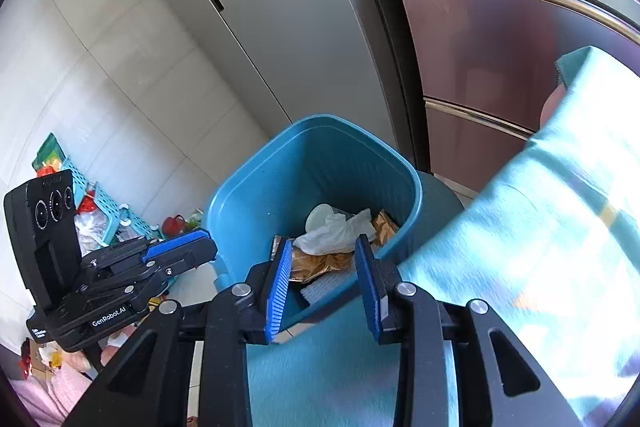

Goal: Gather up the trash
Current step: 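Open both tools to drop the foil bag and tissue into the bin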

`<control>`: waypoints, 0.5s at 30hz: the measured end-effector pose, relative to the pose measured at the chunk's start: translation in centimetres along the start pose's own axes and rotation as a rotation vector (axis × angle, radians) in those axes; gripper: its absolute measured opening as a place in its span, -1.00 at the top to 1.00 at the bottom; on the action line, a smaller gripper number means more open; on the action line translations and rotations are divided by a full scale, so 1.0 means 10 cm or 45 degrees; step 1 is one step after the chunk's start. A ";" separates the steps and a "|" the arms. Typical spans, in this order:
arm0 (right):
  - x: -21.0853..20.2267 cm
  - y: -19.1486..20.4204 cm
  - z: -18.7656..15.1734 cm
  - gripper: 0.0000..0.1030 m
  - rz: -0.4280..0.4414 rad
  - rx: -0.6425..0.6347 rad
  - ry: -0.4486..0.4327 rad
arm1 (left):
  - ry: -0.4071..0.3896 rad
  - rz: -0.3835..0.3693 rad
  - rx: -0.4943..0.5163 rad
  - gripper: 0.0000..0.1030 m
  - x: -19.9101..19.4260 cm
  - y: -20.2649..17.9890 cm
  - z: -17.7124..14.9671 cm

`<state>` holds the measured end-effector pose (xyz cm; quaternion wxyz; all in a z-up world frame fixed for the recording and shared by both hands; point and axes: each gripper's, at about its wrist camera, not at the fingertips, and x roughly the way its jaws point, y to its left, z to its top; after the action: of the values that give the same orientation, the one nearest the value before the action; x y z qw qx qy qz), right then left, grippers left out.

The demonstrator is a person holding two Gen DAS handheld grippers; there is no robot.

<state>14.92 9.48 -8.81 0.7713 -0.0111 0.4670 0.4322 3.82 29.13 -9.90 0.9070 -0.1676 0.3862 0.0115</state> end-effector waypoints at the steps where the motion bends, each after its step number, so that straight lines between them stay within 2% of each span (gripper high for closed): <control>1: -0.04 -0.01 -0.02 0.40 0.005 0.003 -0.010 | -0.008 -0.006 0.008 0.60 -0.02 -0.03 0.00; 9: -0.55 -0.10 -0.20 0.36 0.031 0.016 -0.125 | -0.049 -0.112 0.071 0.34 -0.10 -0.37 0.04; 15: -1.09 -0.38 -0.45 0.29 0.003 0.118 -0.249 | -0.033 -0.215 0.145 0.19 -0.05 -0.73 0.04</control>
<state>12.18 -1.93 -4.88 0.8123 0.0675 0.4091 0.4102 4.84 22.38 -7.18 0.9177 -0.1476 0.3589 -0.0847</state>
